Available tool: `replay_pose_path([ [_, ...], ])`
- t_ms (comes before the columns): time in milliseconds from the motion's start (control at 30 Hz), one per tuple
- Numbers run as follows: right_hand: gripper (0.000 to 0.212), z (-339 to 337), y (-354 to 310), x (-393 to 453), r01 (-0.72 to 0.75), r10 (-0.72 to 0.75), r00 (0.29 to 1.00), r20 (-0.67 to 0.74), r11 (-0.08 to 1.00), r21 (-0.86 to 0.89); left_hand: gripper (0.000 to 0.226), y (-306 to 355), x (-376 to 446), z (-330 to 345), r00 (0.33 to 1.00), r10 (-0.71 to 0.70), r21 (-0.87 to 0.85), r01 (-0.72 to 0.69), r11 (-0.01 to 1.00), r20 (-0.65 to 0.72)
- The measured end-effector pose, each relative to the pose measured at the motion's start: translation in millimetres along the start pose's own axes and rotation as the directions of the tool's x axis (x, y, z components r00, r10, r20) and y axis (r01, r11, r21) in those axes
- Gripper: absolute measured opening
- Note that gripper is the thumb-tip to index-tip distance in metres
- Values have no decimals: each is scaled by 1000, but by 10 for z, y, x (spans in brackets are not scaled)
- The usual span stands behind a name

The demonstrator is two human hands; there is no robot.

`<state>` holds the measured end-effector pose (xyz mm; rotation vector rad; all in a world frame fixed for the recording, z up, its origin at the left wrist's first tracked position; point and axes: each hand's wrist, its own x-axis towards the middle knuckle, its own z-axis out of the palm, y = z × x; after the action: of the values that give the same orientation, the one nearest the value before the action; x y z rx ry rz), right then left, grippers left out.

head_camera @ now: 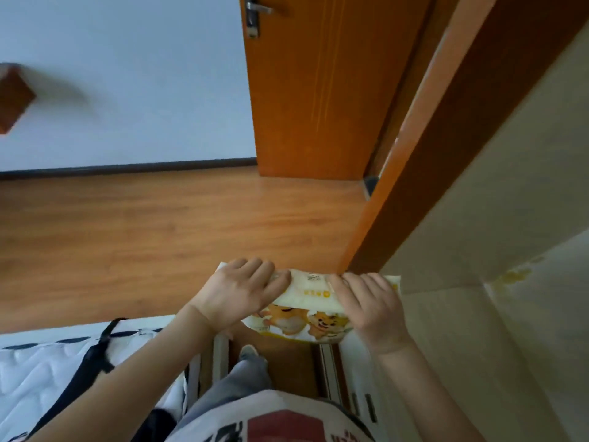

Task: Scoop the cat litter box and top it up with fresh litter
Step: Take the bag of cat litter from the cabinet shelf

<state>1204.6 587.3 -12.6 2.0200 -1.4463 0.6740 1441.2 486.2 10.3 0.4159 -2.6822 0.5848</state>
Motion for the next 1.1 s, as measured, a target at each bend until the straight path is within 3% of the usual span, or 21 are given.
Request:
replay_pose_path([
  [200, 12, 818, -172, 829, 116, -113, 993, -29, 981, 153, 35, -700, -434, 127, 976, -203, 84, 196, 977, 79],
  [467, 16, 1817, -363, 2041, 237, -216, 969, -120, 951, 201, 28, -1885, -771, 355, 934, -344, 165, 326, 931, 96],
  [700, 17, 2774, -397, 3077, 322, -293, 945, -145, 911, 257, 38, -2893, -909, 677, 859, -500, 257, 461, 849, 110],
  [900, 17, 3793, -378, 4056, 466, -430, 885, -179, 816, 342, 23, -3744, -999, 1074, 744, -651, 323, 585, 744, 151],
  [1100, 15, 4678, -539, 5139, 612, -557, 786, -267, 641, 464, 24, -4444, -1092, 1322, 532, -837, 430, 730, 531, 129],
])
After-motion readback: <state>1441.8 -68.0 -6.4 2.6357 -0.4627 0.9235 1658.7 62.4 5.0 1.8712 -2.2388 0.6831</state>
